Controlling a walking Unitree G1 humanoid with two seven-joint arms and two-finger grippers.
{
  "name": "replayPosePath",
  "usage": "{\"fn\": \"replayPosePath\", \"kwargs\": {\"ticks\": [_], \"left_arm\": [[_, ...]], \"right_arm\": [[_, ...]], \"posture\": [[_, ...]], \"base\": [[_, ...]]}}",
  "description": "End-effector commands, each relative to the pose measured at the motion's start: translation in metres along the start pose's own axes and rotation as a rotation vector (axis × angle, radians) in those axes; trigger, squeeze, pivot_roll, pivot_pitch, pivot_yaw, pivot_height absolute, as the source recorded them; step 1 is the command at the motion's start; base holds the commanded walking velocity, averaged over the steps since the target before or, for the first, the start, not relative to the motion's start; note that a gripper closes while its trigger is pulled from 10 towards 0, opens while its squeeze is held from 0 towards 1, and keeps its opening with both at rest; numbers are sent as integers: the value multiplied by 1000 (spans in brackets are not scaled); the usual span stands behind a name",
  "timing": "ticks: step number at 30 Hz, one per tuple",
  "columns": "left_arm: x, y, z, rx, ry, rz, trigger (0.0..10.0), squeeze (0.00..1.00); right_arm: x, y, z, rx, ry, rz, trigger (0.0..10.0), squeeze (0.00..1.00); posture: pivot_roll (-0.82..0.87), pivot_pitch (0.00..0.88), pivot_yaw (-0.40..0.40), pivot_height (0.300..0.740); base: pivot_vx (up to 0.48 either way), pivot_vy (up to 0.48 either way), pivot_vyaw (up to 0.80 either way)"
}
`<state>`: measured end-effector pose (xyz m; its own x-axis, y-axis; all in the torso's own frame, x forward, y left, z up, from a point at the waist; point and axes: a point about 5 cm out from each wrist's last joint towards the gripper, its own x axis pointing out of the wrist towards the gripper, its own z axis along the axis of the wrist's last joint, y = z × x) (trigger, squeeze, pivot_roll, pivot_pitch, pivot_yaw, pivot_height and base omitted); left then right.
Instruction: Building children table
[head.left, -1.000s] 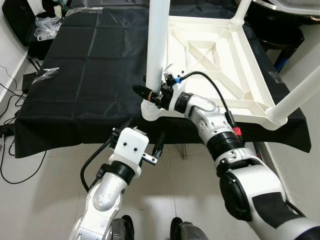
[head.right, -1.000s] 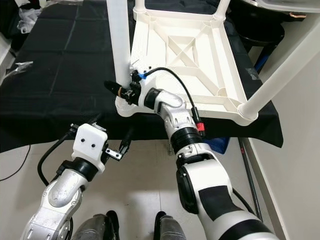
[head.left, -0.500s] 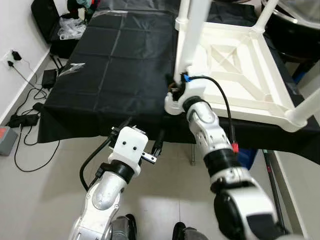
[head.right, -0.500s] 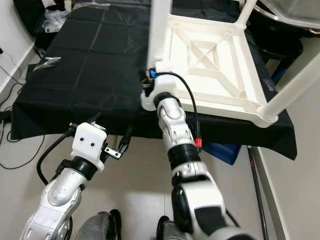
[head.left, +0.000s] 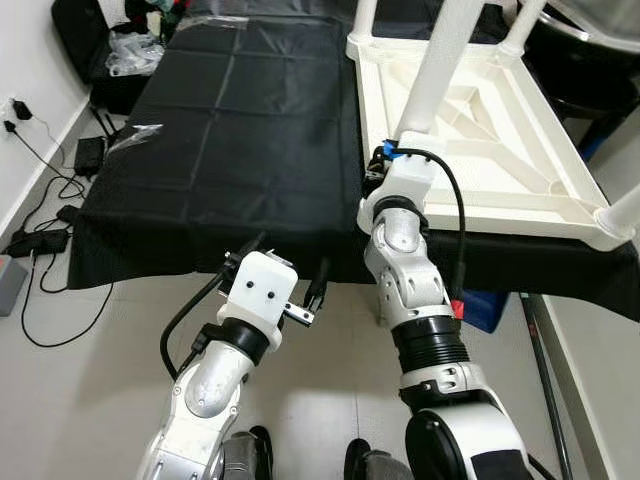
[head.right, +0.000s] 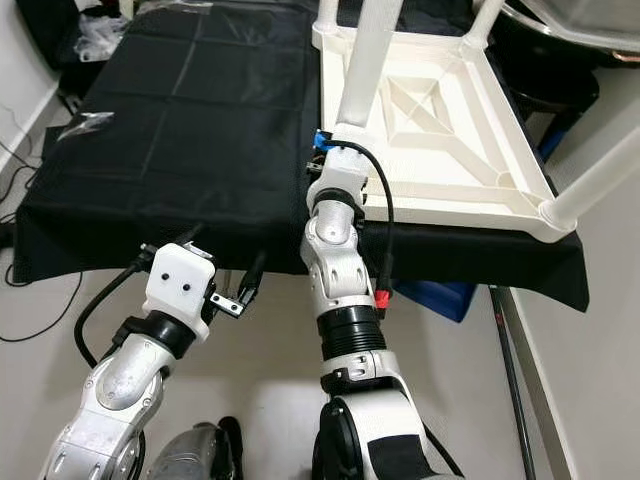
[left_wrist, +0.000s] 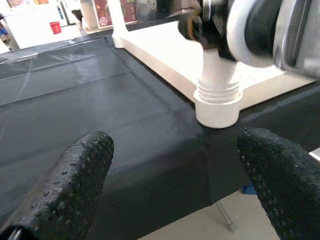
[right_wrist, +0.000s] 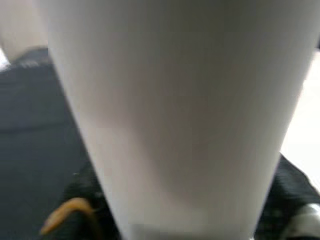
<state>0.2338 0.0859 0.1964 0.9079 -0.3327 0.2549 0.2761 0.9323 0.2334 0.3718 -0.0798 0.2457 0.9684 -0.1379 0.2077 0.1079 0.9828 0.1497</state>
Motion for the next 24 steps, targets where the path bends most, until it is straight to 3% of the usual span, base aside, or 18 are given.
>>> {"fn": "replayPosePath", "kwargs": {"ticks": [1,2,8,9,10,11,13,15,16,20,24], "left_arm": [[-2,-2,-4,4,14,-6,10000,0],[-2,-2,-4,3,16,-5,10000,0],[-2,-2,-4,5,16,-5,10000,0],[-2,-2,-4,3,17,-4,10000,0],[-2,-2,-4,3,17,-4,10000,0],[-1,-2,-4,3,17,-3,10000,0],[-1,-2,-4,3,17,-3,10000,0],[-2,-2,-4,3,16,-2,10000,0],[-2,-2,-4,3,16,-2,10000,0],[-3,-3,-4,3,16,-1,10000,0],[-3,-3,-4,7,16,-4,10000,0]], "right_arm": [[-15,19,-16,65,73,42,10000,1000],[-14,17,-14,52,57,56,10000,0],[1,1,-8,-13,6,189,10000,0],[5,0,-8,23,29,300,10000,0],[5,0,-8,23,29,300,10000,0],[10,-5,-10,18,50,408,10000,0],[10,-5,-10,18,50,408,10000,0],[18,-18,-12,-3,102,665,10000,0],[18,-18,-12,-3,102,665,10000,0],[23,-28,-8,-52,123,855,10000,0],[25,-23,-4,-21,119,946,10000,0]], "posture": [[188,224,-74,740],[184,225,-77,740],[184,224,-80,740],[181,224,-80,740],[181,224,-80,740],[185,224,-83,740],[185,224,-83,740],[186,222,-82,740],[186,222,-82,740],[195,216,-84,740],[207,210,-85,740]], "base": [[0,0,0],[0,0,0],[0,0,0],[0,0,0],[0,0,0],[0,0,0],[0,0,0],[0,0,0],[0,0,0],[0,0,0],[0,0,0]]}}
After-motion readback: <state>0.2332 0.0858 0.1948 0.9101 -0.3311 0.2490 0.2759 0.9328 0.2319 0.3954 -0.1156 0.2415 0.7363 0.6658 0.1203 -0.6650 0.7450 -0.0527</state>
